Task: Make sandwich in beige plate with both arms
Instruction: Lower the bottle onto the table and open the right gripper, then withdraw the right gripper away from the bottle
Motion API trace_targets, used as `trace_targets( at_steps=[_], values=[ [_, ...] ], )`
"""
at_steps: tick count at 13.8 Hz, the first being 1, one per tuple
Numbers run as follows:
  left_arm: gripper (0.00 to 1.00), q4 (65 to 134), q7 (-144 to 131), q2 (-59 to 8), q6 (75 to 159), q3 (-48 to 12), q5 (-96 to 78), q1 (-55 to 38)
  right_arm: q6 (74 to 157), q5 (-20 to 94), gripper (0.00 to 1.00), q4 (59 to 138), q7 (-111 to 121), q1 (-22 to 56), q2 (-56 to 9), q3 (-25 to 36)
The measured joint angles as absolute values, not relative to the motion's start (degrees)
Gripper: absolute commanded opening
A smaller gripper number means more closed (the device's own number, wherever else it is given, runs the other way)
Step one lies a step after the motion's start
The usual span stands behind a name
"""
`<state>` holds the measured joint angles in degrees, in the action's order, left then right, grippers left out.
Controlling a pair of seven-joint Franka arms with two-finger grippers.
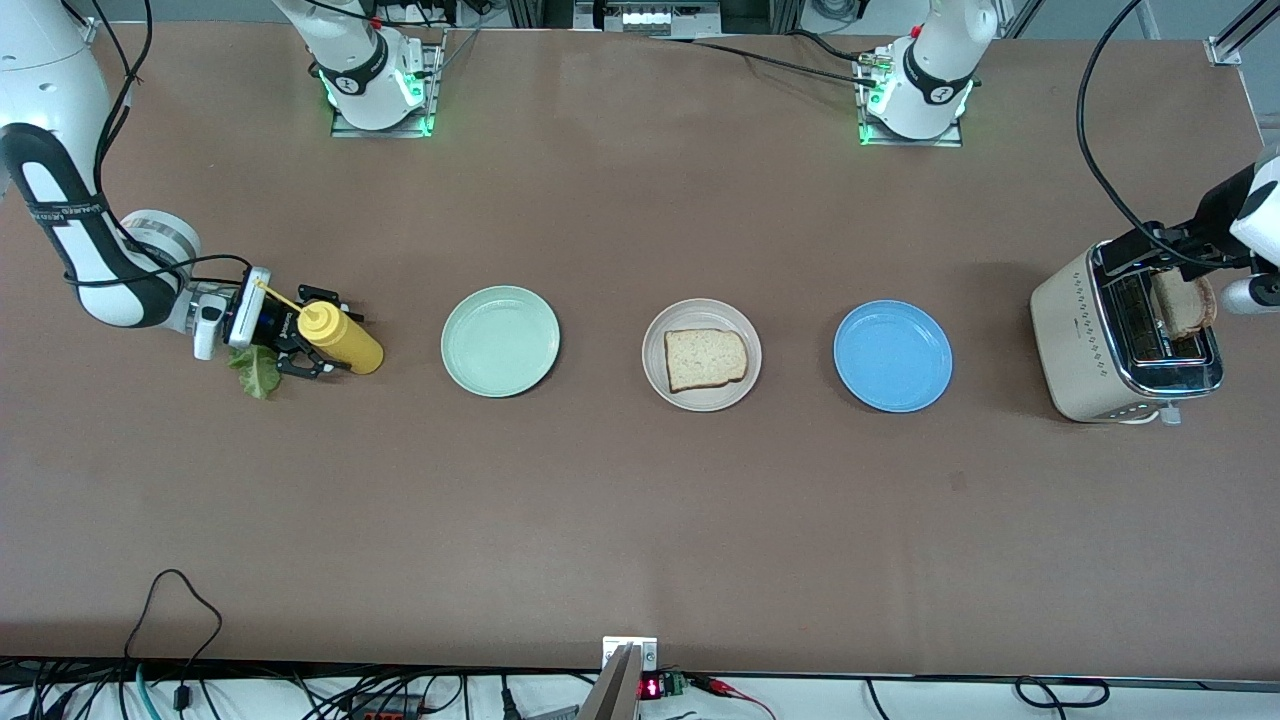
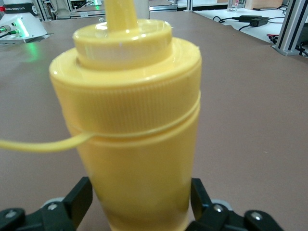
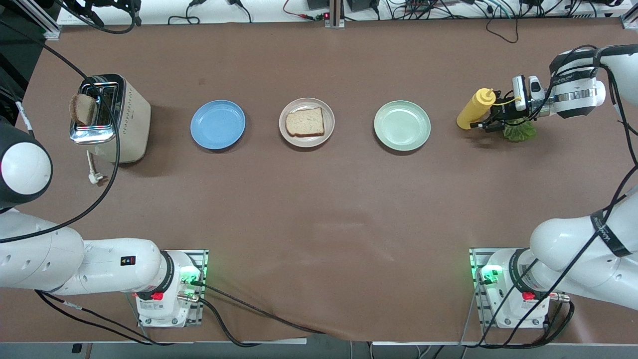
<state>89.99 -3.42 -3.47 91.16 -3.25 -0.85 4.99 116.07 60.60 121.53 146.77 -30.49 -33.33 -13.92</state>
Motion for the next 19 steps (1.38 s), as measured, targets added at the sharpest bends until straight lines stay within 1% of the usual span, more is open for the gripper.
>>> trace_targets(
  at_steps=[1, 13, 19],
  values=[
    [1.0, 90.0, -3.4, -3.5, 91.2, -3.2, -0.9, 5.0, 116.1, 60.6, 1.0, 121.5, 146.8, -30.7, -33.3, -13.9],
    [1.0, 90.0, -3.4, -3.5, 91.2, -3.2, -0.9, 5.0, 115.7, 53.7, 1.0, 121.1, 146.8, -35.4, -33.3, -13.9],
    [1.0, 90.0, -3.4, -3.5, 91.2, -3.2, -0.9, 5.0, 112.0, 47.8, 1.0, 117.0, 146.0, -38.9, -31.0, -13.2]
  ],
)
